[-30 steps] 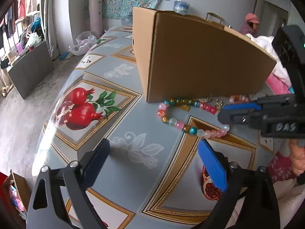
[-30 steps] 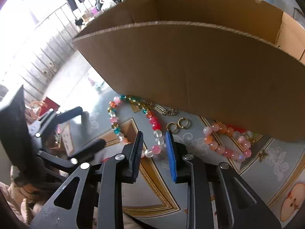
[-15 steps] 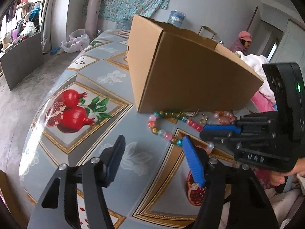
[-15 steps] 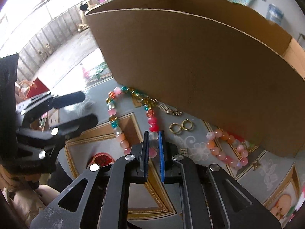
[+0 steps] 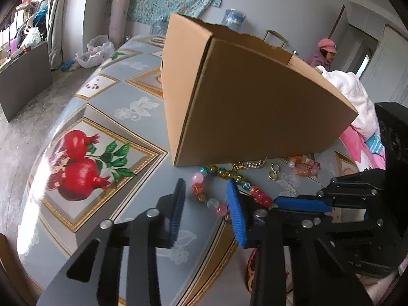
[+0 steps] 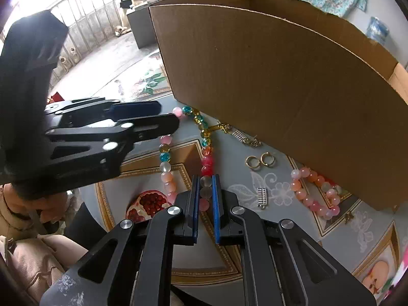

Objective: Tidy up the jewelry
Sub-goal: 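Close the right gripper on the multicolour beaded bracelet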

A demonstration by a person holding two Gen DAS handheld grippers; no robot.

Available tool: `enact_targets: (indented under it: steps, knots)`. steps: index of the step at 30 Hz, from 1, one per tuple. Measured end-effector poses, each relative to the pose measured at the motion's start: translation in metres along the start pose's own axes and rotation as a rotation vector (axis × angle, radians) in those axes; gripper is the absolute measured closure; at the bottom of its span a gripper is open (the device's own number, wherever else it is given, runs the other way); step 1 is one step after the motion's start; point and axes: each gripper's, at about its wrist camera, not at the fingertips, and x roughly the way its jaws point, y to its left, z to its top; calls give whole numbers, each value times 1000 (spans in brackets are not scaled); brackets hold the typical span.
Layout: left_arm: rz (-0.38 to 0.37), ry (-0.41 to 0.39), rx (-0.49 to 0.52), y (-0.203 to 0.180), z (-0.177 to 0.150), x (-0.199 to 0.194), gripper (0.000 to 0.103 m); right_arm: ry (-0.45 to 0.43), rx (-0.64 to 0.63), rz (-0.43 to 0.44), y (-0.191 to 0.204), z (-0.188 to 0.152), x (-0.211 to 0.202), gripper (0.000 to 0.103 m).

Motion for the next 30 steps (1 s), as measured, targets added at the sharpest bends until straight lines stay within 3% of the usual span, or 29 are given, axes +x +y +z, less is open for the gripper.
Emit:
enact_targets:
  steps: [6,10,30]
  knots:
    - [47,16,39,-8,5,10,89,-5,18,16,-6,-3,-2,95]
    - [62,16,68,-11,4,11,94,-9,29,22,-13,-3,-3,95]
    - [121,86,138,-30,0,13,92,-11,59,26,-33,-3,-9,95]
